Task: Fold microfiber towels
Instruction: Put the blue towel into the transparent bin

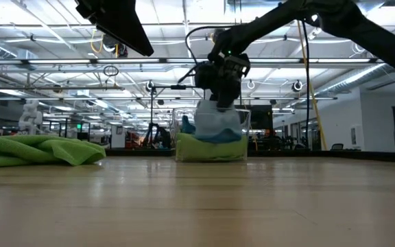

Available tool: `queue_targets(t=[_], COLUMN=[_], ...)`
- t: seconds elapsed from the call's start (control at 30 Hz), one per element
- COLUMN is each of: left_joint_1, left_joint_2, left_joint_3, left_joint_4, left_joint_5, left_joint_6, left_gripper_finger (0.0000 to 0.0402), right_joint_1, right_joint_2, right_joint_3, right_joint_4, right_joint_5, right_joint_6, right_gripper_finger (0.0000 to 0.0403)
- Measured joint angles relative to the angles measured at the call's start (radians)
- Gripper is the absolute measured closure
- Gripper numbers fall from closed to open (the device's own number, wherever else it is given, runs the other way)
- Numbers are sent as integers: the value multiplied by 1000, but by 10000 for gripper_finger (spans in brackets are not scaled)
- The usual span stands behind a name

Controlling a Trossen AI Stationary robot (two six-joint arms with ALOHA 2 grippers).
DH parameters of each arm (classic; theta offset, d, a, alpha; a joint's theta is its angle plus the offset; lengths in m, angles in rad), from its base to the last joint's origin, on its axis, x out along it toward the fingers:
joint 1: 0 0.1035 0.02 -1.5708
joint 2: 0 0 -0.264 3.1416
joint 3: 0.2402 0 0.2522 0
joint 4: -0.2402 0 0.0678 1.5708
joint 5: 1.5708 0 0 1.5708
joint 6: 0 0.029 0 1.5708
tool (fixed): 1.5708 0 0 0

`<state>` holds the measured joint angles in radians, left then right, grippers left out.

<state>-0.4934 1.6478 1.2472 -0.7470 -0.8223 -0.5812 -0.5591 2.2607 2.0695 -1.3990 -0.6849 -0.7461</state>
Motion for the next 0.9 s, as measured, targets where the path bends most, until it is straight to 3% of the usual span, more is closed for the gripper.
queue_targets(t=[0.27,0.47,0.6,0.8,0.9], left_joint_1=[0,0,0,0,0], left_joint_2=[0,0,0,0,0], left_joint_3=[0,0,0,0,0], left_joint_4=[-3,-2,-2,-2,-2], left_joint_5=[0,0,1,1,1], left_joint_6=[7,3,3,2,1], left_gripper_finger=[254,254,254,254,254], right_joint_1=[12,31,35,50,50], right_joint_2=[11,20,20,10,-31], right_joint_3=[-4,-4,-5,-7,-7], right_joint_4=[40,152,210,230,237], right_joint_5=[42,165,180,375,397], right_joint_6=[24,56,70,72,72], right_gripper_finger=[372,353,315,237,207])
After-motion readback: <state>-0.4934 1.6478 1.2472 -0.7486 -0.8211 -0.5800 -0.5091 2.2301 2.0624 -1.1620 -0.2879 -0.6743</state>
